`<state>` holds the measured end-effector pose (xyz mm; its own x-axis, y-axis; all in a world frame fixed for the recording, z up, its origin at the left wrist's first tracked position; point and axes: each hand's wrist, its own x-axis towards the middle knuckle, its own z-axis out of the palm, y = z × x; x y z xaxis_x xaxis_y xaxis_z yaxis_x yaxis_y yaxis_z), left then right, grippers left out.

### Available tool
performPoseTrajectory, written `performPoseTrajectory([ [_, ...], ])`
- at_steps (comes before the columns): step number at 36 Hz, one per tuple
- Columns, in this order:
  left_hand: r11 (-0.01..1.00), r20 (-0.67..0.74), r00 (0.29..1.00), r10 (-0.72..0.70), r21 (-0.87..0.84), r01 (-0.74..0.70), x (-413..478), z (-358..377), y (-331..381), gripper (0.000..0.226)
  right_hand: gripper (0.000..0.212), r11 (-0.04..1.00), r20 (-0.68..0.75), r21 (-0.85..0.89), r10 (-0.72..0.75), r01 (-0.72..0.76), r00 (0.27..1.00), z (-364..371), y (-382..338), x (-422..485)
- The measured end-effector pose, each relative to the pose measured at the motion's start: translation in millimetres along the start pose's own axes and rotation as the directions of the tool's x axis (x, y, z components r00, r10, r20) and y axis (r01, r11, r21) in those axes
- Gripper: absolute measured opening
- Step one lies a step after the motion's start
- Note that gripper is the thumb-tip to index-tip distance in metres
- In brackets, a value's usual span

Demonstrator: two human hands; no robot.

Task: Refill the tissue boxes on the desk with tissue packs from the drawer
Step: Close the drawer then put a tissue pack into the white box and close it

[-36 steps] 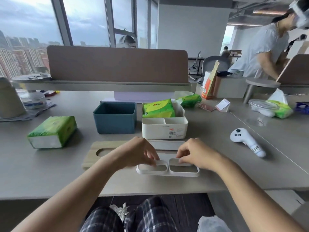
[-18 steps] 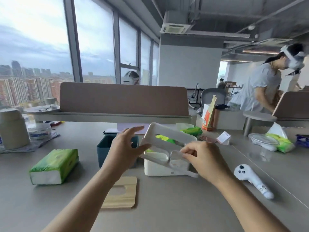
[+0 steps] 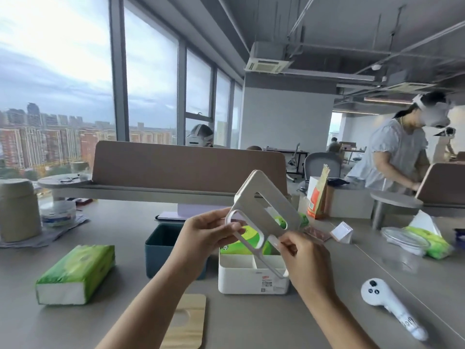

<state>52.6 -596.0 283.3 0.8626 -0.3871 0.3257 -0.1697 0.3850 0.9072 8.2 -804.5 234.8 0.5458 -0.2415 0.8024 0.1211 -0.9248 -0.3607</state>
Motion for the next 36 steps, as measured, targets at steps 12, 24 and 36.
performPoseTrajectory([
  [12, 0.794, -0.026, 0.968, 0.251, 0.578, -0.190, 9, 18, 12, 0.039, 0.007, 0.798, 0.163, 0.547, 0.194, -0.252, 0.967, -30, -3, 48],
  [24, 0.231, 0.316, 0.767, 0.558, 0.829, -0.509, -3, 46, -27, 0.049, 0.024, 0.533, 0.298, 0.681, 0.423, -0.501, 0.856, -18, -33, 65],
  [36, 0.411, 0.122, 0.910, 0.397, 0.863, -0.295, 21, 8, -49, 0.085, 0.016, 0.423, 0.341, 0.687, 0.530, -0.591, 0.776, -2, -6, 59],
])
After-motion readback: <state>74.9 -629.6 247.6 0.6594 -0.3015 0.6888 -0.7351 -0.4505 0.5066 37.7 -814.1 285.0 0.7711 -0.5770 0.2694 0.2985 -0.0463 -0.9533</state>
